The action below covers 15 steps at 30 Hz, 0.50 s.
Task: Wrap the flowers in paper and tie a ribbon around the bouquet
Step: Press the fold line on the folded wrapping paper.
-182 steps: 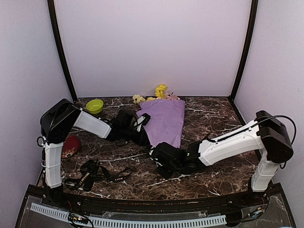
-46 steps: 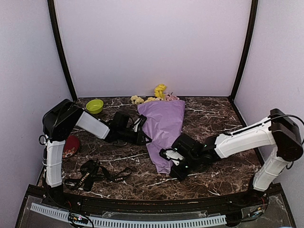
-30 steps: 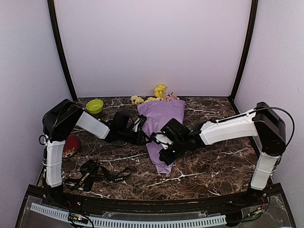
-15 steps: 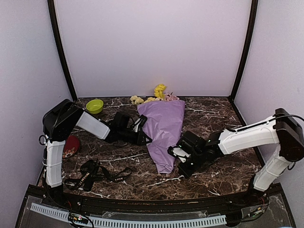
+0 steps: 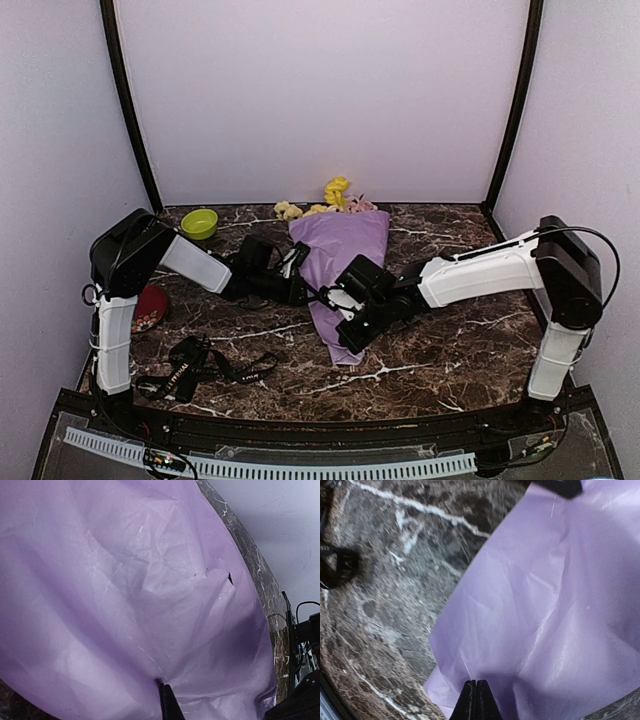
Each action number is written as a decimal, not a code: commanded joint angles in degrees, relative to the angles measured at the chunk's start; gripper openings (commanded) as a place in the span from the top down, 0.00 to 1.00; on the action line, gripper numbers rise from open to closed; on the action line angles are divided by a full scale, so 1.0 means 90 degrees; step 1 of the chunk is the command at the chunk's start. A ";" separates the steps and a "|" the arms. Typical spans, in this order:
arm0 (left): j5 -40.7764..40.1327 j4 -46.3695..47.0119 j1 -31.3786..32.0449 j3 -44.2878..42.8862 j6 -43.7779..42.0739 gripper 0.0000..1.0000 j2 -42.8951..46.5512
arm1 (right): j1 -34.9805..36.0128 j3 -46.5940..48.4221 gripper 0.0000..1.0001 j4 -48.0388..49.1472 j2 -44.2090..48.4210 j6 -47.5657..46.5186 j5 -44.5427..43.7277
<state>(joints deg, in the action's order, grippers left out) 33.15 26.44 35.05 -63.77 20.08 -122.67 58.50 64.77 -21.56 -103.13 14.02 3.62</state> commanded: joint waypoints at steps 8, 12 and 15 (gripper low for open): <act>-0.0342 -0.0541 -0.0017 0.0010 -0.0187 1.00 0.0027 | 0.0148 -0.1379 1.00 -0.0112 0.0425 0.0290 -0.0034; -0.0328 -0.0511 -0.0017 0.0029 -0.0196 1.00 0.0013 | 0.0189 -0.1681 1.00 -0.0343 0.0800 0.0429 -0.0011; -0.0342 -0.0601 -0.0017 -0.0027 -0.0260 1.00 0.0007 | 0.0180 -0.1448 1.00 -0.0712 0.1138 0.0298 -0.0178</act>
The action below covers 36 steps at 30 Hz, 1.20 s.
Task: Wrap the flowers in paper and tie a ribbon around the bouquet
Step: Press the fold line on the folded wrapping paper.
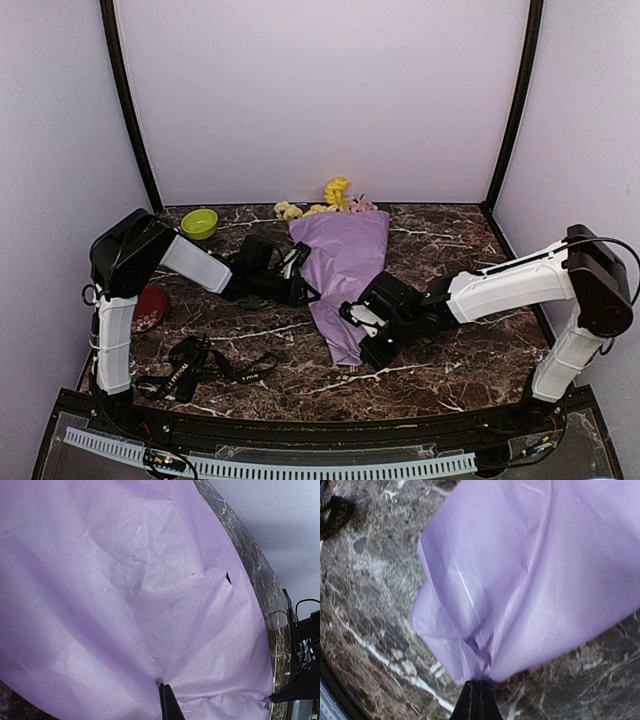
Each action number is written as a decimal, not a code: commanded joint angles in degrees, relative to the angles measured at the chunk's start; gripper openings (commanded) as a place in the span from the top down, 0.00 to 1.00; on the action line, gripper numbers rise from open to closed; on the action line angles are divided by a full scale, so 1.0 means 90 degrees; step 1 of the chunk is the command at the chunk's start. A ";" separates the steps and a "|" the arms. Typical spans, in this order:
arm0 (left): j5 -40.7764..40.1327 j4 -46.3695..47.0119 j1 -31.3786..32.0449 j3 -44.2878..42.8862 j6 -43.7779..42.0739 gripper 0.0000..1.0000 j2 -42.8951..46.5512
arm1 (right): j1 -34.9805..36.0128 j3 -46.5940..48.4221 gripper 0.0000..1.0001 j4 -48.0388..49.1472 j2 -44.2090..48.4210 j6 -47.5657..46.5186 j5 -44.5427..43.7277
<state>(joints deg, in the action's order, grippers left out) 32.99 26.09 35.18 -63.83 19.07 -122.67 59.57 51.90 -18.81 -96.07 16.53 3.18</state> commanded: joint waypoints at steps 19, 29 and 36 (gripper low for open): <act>-0.0328 -0.0607 -0.0032 0.0031 -0.0147 1.00 -0.0021 | -0.0038 0.2401 1.00 -0.0537 -0.1681 -0.0556 -0.0522; -0.0636 -0.1514 -0.0362 -0.0612 -0.0389 0.81 0.0187 | 0.0168 0.1620 1.00 -0.0276 -0.1859 -0.0382 -0.0413; -0.1399 -0.2327 -0.0877 -0.0751 -0.0969 0.62 0.0977 | 0.0215 0.1190 1.00 0.0069 -0.1736 -0.0220 -0.0450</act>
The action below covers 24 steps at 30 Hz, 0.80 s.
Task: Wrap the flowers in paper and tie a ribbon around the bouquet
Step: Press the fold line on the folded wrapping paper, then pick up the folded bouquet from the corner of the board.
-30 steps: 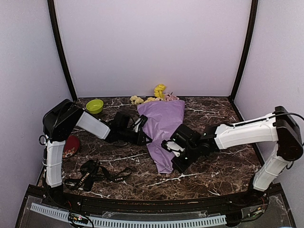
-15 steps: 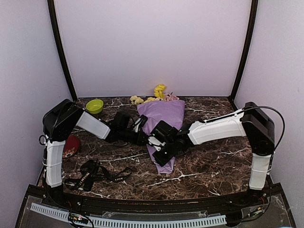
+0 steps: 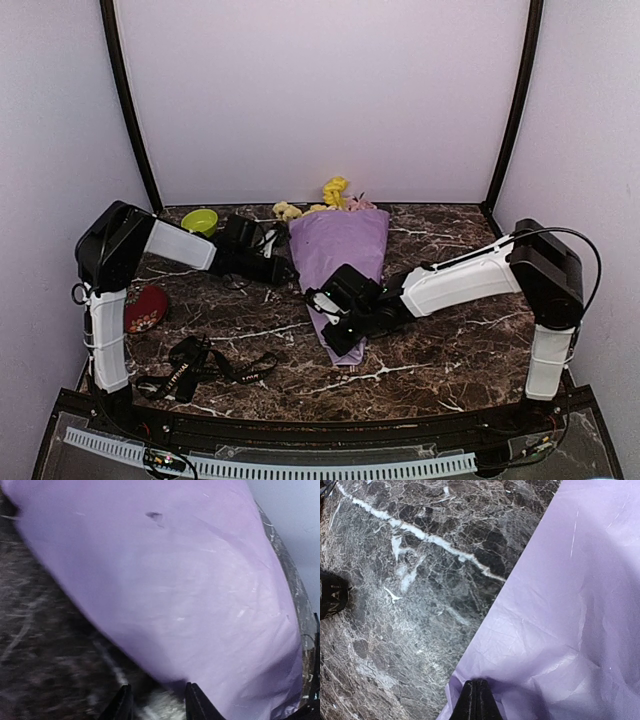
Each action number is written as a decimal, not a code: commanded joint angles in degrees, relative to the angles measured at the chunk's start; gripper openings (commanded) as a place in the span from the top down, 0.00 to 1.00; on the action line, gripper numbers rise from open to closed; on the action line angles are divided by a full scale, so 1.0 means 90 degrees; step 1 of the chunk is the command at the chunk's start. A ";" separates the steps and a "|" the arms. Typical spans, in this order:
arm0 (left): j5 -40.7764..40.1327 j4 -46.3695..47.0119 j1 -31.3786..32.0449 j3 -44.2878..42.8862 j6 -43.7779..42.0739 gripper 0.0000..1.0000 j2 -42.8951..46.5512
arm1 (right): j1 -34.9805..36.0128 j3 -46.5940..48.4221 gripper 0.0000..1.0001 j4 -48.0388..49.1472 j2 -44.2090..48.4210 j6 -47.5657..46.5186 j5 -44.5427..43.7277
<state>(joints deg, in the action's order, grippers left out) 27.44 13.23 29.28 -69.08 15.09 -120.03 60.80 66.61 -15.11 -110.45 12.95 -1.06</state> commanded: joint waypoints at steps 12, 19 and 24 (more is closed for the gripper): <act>-0.0282 -0.0794 0.1379 0.1102 -0.0547 0.61 0.2042 | 0.0170 -0.0493 1.00 0.0115 -0.0226 0.0153 -0.0023; 0.0025 0.0602 0.1453 0.1776 0.1027 0.65 0.1478 | 0.0283 -0.0934 1.00 0.0625 0.0095 0.0184 -0.0086; 0.0006 0.0531 0.1600 0.1619 0.1007 0.66 0.1204 | 0.0322 -0.0996 1.00 0.0811 0.0205 0.0374 -0.0250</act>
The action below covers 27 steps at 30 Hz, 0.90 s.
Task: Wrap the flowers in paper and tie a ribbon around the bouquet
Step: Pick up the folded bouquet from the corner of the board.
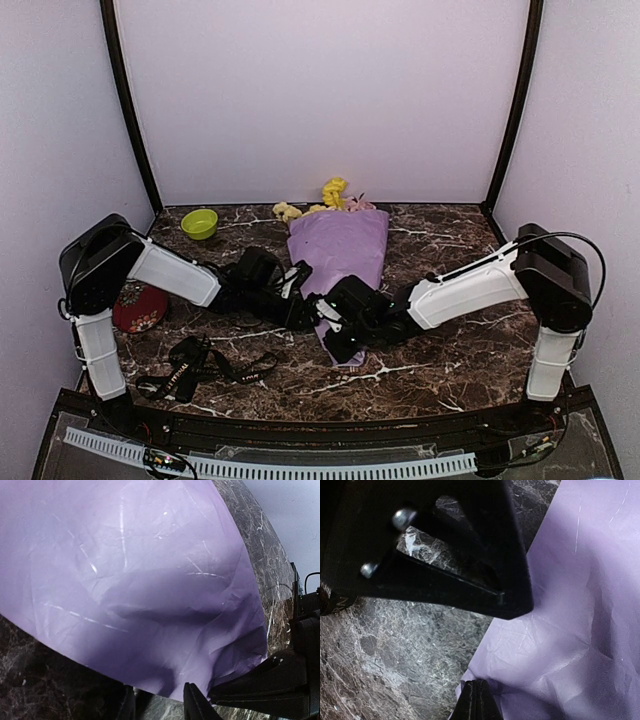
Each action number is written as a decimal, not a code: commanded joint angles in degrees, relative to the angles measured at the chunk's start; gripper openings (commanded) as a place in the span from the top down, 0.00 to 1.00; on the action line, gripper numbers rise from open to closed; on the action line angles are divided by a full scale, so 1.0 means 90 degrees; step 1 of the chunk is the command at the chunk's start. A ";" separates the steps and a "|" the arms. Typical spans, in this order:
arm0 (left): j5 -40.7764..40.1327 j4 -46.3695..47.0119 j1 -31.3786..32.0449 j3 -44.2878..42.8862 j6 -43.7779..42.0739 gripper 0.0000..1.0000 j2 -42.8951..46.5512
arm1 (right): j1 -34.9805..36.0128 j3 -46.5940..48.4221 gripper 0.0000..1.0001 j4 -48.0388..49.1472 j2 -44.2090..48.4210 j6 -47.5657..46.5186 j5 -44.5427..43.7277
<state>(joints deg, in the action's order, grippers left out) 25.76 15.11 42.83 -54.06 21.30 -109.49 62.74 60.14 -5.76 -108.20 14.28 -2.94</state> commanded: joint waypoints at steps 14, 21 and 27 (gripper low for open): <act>0.0276 -0.0673 0.0114 -0.0446 -0.0150 0.67 -0.0651 | 0.0099 -0.0477 1.00 0.0058 0.0475 0.0772 0.0067; 0.0321 -0.1366 0.0114 -0.0717 -0.0385 0.67 -0.0999 | 0.0028 -0.0422 1.00 0.0285 0.0899 0.0915 0.0392; 0.0213 -0.1507 0.0114 -0.0745 -0.0501 0.67 -0.1029 | -0.0187 -0.0510 1.00 -0.0175 0.1786 0.1179 0.0403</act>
<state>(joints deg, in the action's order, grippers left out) 30.24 11.55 43.64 -62.00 18.39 -115.46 62.48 56.27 -4.80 -99.00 21.96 0.34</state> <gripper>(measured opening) 0.327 0.004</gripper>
